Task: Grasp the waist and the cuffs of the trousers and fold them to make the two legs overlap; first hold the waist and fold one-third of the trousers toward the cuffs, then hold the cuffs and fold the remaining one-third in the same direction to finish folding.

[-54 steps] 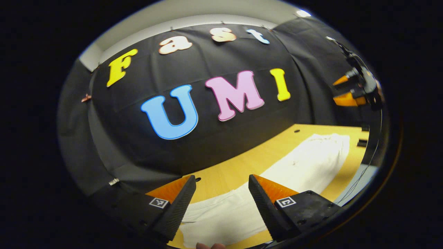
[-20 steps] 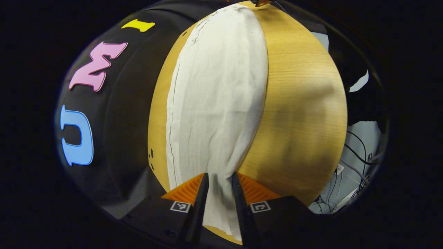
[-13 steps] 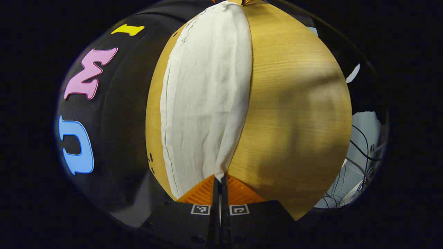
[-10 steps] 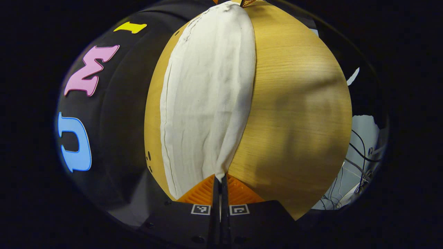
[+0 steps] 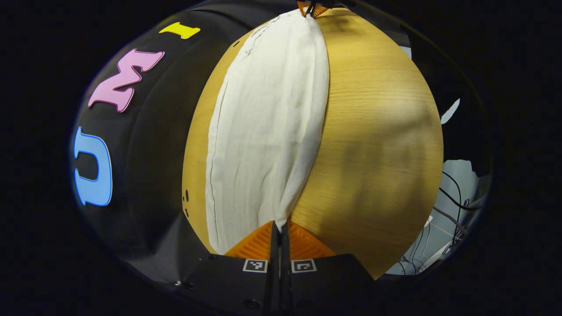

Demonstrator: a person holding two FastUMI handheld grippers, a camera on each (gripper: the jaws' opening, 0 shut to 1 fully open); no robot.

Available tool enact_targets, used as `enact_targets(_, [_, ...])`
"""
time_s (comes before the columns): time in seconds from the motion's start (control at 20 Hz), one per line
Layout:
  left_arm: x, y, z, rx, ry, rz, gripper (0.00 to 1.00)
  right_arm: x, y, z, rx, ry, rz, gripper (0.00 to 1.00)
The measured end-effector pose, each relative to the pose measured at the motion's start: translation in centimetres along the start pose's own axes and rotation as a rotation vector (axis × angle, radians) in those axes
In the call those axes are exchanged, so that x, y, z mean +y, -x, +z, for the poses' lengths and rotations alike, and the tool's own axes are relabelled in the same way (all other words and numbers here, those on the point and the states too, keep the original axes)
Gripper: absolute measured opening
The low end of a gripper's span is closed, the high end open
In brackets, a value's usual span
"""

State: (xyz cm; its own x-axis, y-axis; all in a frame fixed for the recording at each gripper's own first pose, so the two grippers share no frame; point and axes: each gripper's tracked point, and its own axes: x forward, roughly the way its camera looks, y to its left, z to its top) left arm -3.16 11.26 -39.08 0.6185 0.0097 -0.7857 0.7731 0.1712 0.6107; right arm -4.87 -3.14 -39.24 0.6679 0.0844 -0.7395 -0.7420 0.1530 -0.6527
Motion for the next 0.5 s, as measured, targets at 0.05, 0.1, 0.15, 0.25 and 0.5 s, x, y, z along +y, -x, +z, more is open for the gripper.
enact_targets(0.05, [0.1,0.1,-0.1,-0.003,0.008,-0.001,0.05,-0.4,0.2,0.1,0.005,-0.012,-0.008,0.05])
enact_targets(0.1, [0.3,0.2,0.2,-0.012,0.011,0.013,0.05,-1.1,0.5,0.4,0.000,-0.019,-0.028,0.06])
enact_targets(0.15, [0.6,0.5,0.3,-0.017,0.016,0.031,0.05,-1.9,0.9,0.8,-0.004,-0.032,-0.048,0.06])
enact_targets(0.25, [2.5,1.3,0.4,-0.033,0.045,0.065,0.05,-4.1,1.8,1.4,-0.018,-0.080,-0.104,0.06])
enact_targets(0.5, [7.1,2.3,0.7,-0.042,0.109,0.132,0.05,-10.5,3.1,2.8,-0.060,-0.166,-0.234,0.06])
